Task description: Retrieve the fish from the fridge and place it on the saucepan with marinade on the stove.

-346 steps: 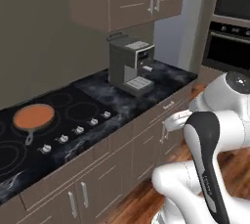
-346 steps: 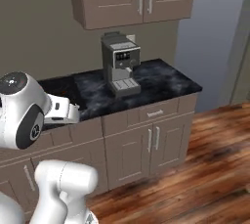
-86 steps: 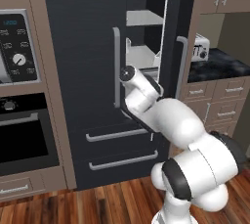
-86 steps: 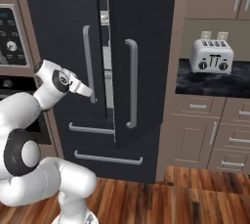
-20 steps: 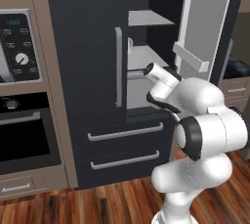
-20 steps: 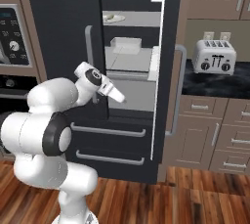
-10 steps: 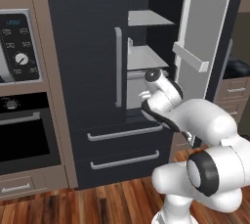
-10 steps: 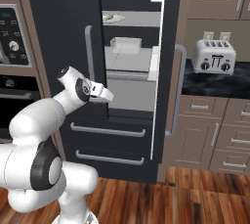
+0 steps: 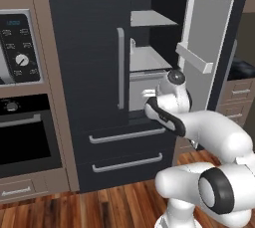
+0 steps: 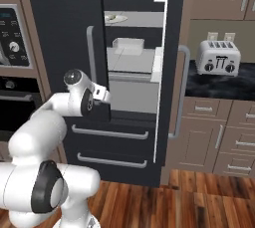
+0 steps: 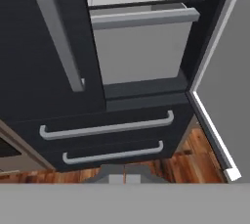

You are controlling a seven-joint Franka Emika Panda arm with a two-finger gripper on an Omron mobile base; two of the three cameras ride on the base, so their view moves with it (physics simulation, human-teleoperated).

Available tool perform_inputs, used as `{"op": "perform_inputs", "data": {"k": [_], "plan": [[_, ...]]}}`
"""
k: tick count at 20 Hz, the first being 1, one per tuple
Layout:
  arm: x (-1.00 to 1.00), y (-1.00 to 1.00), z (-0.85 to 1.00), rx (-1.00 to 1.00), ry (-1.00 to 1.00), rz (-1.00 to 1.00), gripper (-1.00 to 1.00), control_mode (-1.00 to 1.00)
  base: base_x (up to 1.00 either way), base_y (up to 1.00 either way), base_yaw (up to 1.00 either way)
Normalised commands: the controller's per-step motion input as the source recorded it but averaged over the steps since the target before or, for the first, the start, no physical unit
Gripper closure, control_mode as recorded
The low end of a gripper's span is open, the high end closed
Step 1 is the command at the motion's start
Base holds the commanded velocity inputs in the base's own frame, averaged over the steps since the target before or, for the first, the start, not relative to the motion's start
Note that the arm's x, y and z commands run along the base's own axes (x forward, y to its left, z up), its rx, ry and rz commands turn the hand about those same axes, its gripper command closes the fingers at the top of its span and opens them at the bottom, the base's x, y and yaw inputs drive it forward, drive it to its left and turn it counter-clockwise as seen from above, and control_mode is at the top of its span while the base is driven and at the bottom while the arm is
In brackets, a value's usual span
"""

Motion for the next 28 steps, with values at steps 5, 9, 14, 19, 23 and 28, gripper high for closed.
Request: {"op": "perform_inputs", "data": {"k": [5,9,14,19,23,28], "plan": [[0.09,0.08,0.0,0.05,-0.03,-0.01,1.0,-1.0,0.0,0.0,0.0],[0.03,0.32,0.06,0.0,0.08,0.07,-1.0,-1.0,0.0,0.0,0.0],[0.01,0.35,0.37,0.03,0.1,0.16,-1.0,-1.0,0.0,0.0,0.0],[0.35,0.41,0.17,0.09,0.01,0.2,-1.0,-1.0,0.0,0.0,0.0],[0.15,0.46,0.0,-0.02,-0.15,0.1,-1.0,-1.0,0.0,0.0,0.0],[0.09,0.06,0.12,-0.09,-0.14,-0.01,-1.0,-1.0,0.0,0.0,0.0]]}}
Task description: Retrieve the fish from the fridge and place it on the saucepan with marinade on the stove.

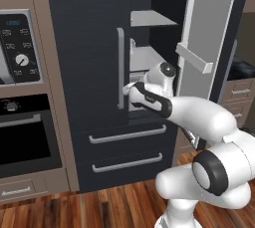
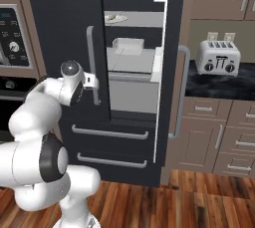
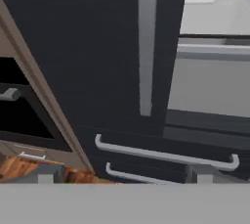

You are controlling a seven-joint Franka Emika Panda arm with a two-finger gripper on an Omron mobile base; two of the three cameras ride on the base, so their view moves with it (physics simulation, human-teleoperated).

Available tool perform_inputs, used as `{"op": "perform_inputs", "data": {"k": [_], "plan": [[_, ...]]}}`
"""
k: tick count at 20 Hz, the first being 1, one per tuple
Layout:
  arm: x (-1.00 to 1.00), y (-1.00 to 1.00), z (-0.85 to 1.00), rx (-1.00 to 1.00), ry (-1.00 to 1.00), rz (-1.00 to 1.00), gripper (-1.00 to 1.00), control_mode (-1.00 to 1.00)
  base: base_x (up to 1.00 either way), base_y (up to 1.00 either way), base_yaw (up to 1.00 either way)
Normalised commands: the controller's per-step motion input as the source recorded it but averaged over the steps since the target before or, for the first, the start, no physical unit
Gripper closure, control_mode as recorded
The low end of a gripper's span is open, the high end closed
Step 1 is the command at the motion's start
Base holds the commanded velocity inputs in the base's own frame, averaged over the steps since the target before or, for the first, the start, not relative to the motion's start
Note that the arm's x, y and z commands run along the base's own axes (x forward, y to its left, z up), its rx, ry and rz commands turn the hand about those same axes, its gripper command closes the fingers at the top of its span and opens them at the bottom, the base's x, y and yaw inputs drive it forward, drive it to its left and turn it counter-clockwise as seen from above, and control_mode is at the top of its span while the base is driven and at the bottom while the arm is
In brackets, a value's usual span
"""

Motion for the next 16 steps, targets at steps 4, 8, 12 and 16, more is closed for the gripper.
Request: {"op": "perform_inputs", "data": {"k": [4,8,12,16], "plan": [[0.18,0.0,0.3,-0.06,-0.12,-0.06,-1.0,-1.0,0.0,0.0,0.0],[0.24,0.0,0.45,0.0,-0.06,-0.07,-1.0,-1.0,0.0,0.0,0.0],[0.37,0.0,0.25,0.0,-0.04,-0.07,-1.0,-1.0,0.0,0.0,0.0],[0.51,0.0,0.06,0.04,-0.02,-0.09,-1.0,-1.0,0.0,0.0,0.0]]}}
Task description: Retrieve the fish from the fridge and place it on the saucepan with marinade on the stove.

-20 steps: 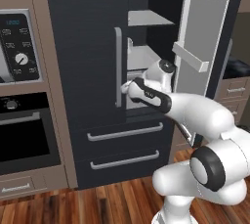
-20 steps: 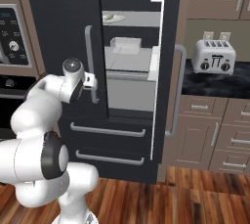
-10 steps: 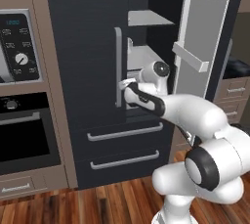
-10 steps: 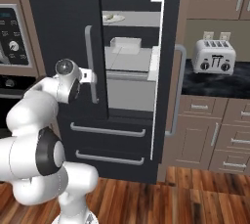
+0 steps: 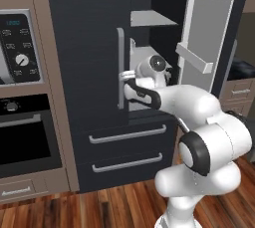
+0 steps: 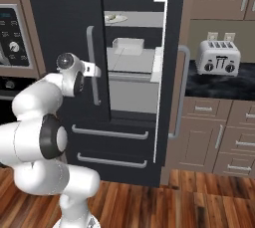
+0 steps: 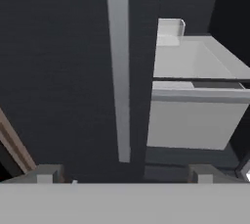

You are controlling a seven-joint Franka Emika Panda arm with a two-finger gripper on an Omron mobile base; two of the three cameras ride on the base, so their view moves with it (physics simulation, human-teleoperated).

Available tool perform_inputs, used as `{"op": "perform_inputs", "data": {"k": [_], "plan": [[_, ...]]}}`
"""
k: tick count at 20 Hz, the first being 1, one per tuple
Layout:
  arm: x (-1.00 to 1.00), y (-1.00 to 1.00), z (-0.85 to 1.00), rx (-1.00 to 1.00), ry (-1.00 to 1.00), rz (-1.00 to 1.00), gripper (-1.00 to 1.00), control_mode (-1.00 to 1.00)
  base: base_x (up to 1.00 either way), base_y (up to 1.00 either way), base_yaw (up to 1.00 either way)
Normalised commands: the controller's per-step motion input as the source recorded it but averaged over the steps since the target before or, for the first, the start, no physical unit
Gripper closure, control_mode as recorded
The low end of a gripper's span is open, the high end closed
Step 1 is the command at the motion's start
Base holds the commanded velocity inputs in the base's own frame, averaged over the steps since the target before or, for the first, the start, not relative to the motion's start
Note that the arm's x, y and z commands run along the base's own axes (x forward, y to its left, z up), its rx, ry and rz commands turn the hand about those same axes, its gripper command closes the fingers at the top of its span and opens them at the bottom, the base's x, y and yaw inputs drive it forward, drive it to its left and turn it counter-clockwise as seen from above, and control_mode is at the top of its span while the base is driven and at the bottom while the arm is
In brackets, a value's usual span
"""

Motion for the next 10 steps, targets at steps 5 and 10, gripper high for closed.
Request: {"op": "perform_inputs", "data": {"k": [5,10], "plan": [[0.61,0.0,0.0,0.11,-0.02,-0.07,-1.0,-1.0,0.0,0.0,0.0],[0.59,0.0,0.0,0.17,-0.02,-0.03,-1.0,-1.0,0.0,0.0,0.0]]}}
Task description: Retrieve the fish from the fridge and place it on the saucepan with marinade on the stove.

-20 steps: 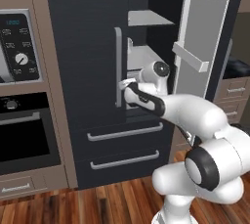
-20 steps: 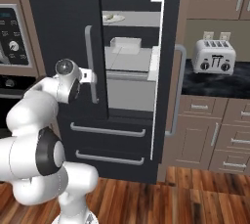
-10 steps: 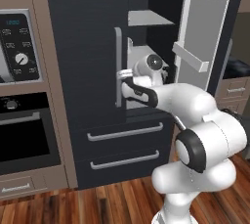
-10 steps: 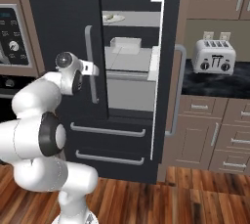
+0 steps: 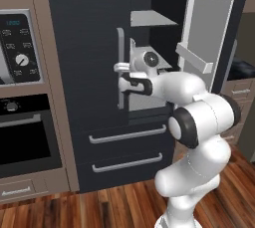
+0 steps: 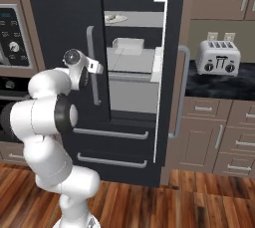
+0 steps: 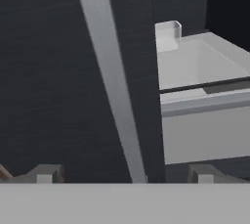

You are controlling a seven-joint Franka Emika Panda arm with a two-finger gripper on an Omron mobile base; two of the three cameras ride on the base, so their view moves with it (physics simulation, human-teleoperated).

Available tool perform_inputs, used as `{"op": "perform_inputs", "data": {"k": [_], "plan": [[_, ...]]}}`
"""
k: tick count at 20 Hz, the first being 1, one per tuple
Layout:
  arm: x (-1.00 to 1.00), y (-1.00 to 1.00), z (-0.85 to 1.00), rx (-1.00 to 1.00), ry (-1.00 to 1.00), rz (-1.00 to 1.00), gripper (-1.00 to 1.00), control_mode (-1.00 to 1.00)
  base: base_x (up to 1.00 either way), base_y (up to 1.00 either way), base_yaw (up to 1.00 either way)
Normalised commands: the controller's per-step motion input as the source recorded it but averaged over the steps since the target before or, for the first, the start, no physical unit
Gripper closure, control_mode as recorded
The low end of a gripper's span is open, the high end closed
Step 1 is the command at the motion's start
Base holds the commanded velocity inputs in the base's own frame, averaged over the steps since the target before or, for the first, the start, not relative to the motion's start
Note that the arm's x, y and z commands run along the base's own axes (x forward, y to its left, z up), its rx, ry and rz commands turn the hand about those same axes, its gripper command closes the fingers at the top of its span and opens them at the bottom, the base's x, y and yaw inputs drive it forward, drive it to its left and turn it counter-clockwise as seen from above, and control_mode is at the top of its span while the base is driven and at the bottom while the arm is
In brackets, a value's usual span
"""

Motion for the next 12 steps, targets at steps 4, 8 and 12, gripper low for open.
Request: {"op": "perform_inputs", "data": {"k": [4,8,12], "plan": [[0.65,0.01,-0.03,0.08,-0.03,0.0,-1.0,-1.0,0.0,0.0,0.0],[0.67,0.05,-0.16,0.0,-0.07,0.0,-1.0,-1.0,0.0,0.0,0.0],[0.75,0.16,-0.18,0.0,-0.05,0.0,-1.0,-1.0,0.0,0.0,0.0]]}}
